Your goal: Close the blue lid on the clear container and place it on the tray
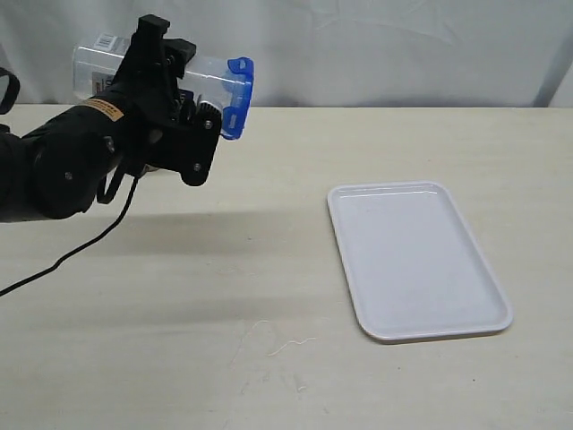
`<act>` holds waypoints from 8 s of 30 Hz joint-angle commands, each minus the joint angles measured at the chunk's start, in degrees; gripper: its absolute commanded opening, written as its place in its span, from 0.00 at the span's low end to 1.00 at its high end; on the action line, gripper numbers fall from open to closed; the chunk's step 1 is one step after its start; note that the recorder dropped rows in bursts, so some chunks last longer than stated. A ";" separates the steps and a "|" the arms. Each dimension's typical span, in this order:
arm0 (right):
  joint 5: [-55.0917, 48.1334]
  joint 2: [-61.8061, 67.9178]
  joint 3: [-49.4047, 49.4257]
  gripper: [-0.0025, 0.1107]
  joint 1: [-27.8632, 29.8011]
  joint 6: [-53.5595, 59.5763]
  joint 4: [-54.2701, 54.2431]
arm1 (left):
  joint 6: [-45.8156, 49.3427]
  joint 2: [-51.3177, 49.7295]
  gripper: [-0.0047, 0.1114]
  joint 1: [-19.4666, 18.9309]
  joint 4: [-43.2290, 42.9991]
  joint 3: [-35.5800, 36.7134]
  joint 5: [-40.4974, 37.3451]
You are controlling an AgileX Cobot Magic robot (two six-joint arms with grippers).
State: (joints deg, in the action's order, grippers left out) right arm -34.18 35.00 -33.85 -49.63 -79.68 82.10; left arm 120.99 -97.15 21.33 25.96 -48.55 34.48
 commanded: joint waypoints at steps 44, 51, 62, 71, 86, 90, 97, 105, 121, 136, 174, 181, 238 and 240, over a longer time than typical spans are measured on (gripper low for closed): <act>2.95 -0.33 0.30 0.06 0.14 -1.51 -0.72 | -10.29 0.52 0.04 -0.12 43.60 -0.22 -71.94; 3.07 -0.33 0.30 0.06 0.14 -2.08 -0.72 | 1.84 0.52 0.04 -0.12 57.50 -3.68 -79.09; -9.22 4.22 -0.06 0.06 0.14 -8.47 4.29 | 1.84 -2.27 0.04 -0.01 71.94 -17.08 -93.03; -8.96 5.80 -3.48 0.06 0.32 -9.26 7.72 | 1.84 -16.09 0.04 -0.01 73.99 -28.31 -102.68; 24.97 28.22 -16.06 0.06 34.72 -23.55 17.85 | 1.84 -23.40 0.04 -3.35 73.99 -37.97 -93.13; 49.62 38.34 -22.92 0.06 48.53 -27.25 17.85 | 1.84 -23.81 0.04 -3.99 73.99 -38.70 -85.04; 67.23 48.86 -26.66 0.06 61.14 -30.22 17.76 | 1.84 -30.17 0.04 -2.43 73.99 -47.73 -94.42; 83.82 54.90 -26.43 0.06 62.78 -33.41 17.85 | 1.84 -35.23 0.04 1.68 73.99 -51.48 -93.39; 73.06 52.71 -26.43 0.06 58.94 -31.31 17.85 | 1.73 -40.98 0.04 4.30 73.99 -51.63 -81.97; 80.60 48.10 -21.62 0.06 58.81 -31.30 17.85 | 1.73 -44.17 0.04 4.08 73.99 -51.63 -80.31; 67.46 57.95 -17.30 0.06 49.49 -28.03 17.85 | 1.44 -43.96 0.83 4.08 72.87 -51.63 -80.29; 67.46 57.95 -17.30 0.06 49.49 -28.03 17.85 | 0.16 -43.28 0.83 2.50 70.84 -51.63 -81.75; 55.49 31.98 -23.87 0.06 49.49 -26.37 17.85 | -47.59 -19.09 0.04 -15.89 32.58 -51.52 -85.70; 52.75 24.76 -19.96 0.06 49.49 -27.45 17.85 | -61.66 -14.05 0.04 -15.89 23.48 -51.52 -82.90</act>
State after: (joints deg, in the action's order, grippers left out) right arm 21.98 65.87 -56.98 -0.10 -106.40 99.71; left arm 71.51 -115.87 5.42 56.76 -100.07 -50.49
